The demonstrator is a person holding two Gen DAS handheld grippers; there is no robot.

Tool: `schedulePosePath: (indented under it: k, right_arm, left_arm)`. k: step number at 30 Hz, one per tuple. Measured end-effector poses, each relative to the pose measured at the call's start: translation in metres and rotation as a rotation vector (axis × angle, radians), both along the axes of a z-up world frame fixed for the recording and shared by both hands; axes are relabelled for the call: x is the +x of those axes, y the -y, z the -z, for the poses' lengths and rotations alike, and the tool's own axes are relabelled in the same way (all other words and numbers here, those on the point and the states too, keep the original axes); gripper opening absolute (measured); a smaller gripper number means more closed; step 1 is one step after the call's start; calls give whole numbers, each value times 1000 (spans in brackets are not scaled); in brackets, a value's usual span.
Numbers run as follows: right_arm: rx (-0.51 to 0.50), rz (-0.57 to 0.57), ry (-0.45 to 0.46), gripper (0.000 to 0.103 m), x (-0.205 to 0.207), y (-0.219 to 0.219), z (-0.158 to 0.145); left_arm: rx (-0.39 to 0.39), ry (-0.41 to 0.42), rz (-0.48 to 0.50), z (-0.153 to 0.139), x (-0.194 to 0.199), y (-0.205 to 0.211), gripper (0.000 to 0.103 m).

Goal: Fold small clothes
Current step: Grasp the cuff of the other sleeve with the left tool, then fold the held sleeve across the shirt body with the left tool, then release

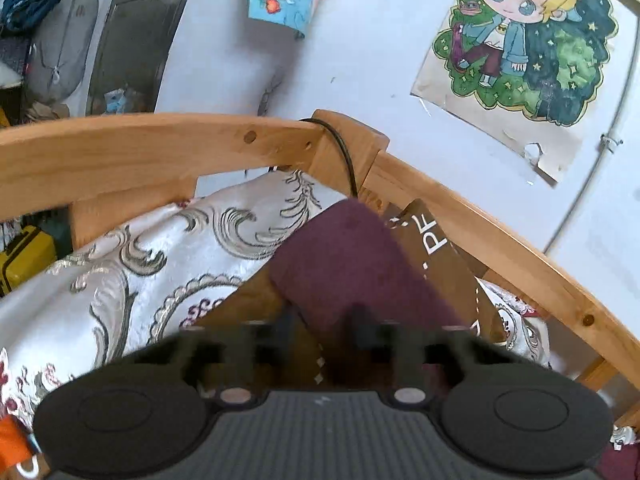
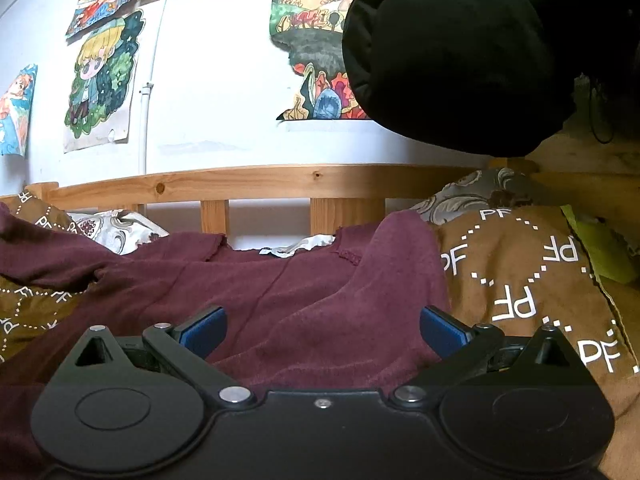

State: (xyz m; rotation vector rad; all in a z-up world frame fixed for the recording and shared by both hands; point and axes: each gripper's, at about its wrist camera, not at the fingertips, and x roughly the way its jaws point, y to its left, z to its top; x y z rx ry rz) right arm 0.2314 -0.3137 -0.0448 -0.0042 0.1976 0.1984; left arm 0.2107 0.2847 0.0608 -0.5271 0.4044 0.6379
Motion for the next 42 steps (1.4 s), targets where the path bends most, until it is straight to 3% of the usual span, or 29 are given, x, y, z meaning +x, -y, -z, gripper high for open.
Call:
schedulePosePath:
  k: [1,2,5,9,12,16,20,24,28,33,36,42]
  right_arm:
    - [1,0,-1,102,0,0,0]
    - [2,0,-2,102,0,0,0]
    - [5,-2,-2,102,-1,1,1]
    - [4,-4,0,102,-2,1,0]
    - [8,-6,2,102,-4,1,-1]
    - [14,-19,-9,102,-4,0,0]
    - [20,-38,-24,102,-5,-2,0]
    - [26,-51,-18,102,-9,-3,-4]
    - [33,-47,-6,102,-11,0,-8]
    - [50,-31,4,102,-11,7,-14]
    - [61,-9,4,102,-11,13,-16]
    - [86,36,1,102,-9,25,-19]
  left_arm:
    - [24,-7,-2,-2,-2,4,3]
    - [45,-4,10,-4,-3,7,0]
    - [117,18,-1,-17,-14,24,0]
    - [198,72,-107,-41,-48,52,0]
    - [214,99,-157,-48,-68,63,0]
    - [256,66,-130,-44,-72,72,0]
    - [269,124,-93,-51,-66,86,0]
    - [377,191,61,-68,-53,124,0]
    - [488,271,330,-82,-39,179,0]
    - [394,317,664,-82,-19,229,0]
    - [322,299,846,-69,-6,258,0]
    - [221,182,986,-18,6,304,0]
